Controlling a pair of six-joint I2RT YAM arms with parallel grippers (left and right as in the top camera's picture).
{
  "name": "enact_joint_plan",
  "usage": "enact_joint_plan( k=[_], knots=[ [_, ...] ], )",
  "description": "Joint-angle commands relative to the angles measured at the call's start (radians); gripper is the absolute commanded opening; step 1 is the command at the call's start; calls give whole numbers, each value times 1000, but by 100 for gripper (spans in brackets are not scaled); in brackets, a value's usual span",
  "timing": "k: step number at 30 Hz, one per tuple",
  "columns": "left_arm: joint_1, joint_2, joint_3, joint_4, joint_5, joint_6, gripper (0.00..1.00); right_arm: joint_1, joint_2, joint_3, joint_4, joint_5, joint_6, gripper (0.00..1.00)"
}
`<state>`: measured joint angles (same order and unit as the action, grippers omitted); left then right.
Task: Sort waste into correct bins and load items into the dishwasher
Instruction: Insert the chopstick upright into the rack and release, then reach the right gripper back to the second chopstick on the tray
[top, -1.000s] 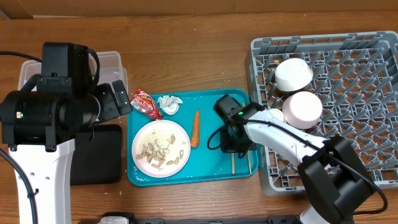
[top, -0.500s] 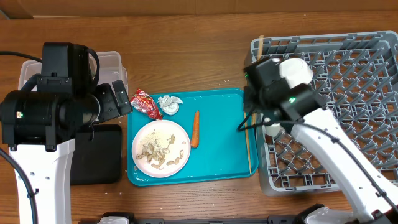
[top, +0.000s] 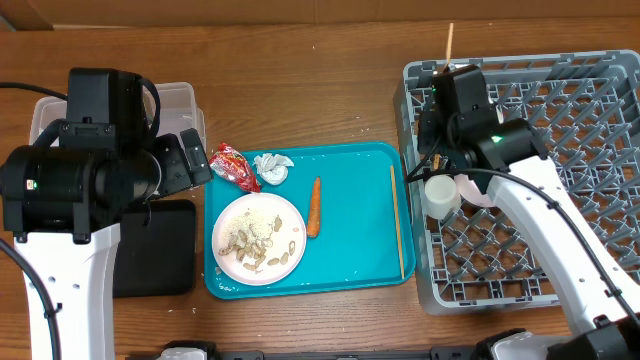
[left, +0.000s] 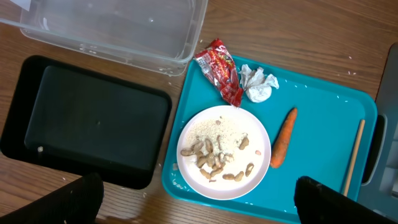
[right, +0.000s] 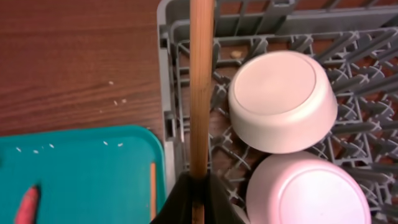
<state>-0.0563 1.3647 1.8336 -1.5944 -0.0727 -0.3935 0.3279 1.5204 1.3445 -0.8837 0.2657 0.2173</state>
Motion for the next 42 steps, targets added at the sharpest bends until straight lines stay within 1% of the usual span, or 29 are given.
enact_joint_plan(
  k=[1,8,13,15,20,23,26,28,29,31,34,36,39,42],
  knots=[
    [5,6,3,-2,-13,-11,100,-11,21,2,-62,62,-17,4],
    [5,6,3,-2,-13,-11,100,-106,-29,6,-197,74,-5,4],
    [5,6,3,-2,-13,-11,100,-237,-62,5,-221,74,-13,4],
    [5,6,3,-2,-13,-11,100,-289,-54,1,-210,74,-48,4],
    [5,6,3,-2,-13,-11,100,-385,7,1,-160,75,-200,4],
    [5,6,3,-2,-13,-11,100,-417,54,1,-139,87,-218,4],
    [5,6,3,-2,-13,-11,100,-423,92,1,-122,153,-219,4],
    [5,6,3,-2,-13,-11,100,-423,109,1,-119,198,-218,13],
    [5,6,3,-2,-13,-11,100,-422,114,1,-121,216,-218,16],
    [5,6,3,-2,-13,-11,100,-422,115,2,-124,244,-216,26],
    [5,6,3,-2,-13,-11,100,-413,98,6,-140,254,-190,28],
    [5,6,3,-2,-13,-11,100,-391,78,6,-153,253,-180,32],
    [5,6,3,-2,-13,-11,100,-318,31,6,-179,241,-179,34],
    [5,6,3,-2,-13,-11,100,-208,-26,6,-193,227,-180,37]
  ],
)
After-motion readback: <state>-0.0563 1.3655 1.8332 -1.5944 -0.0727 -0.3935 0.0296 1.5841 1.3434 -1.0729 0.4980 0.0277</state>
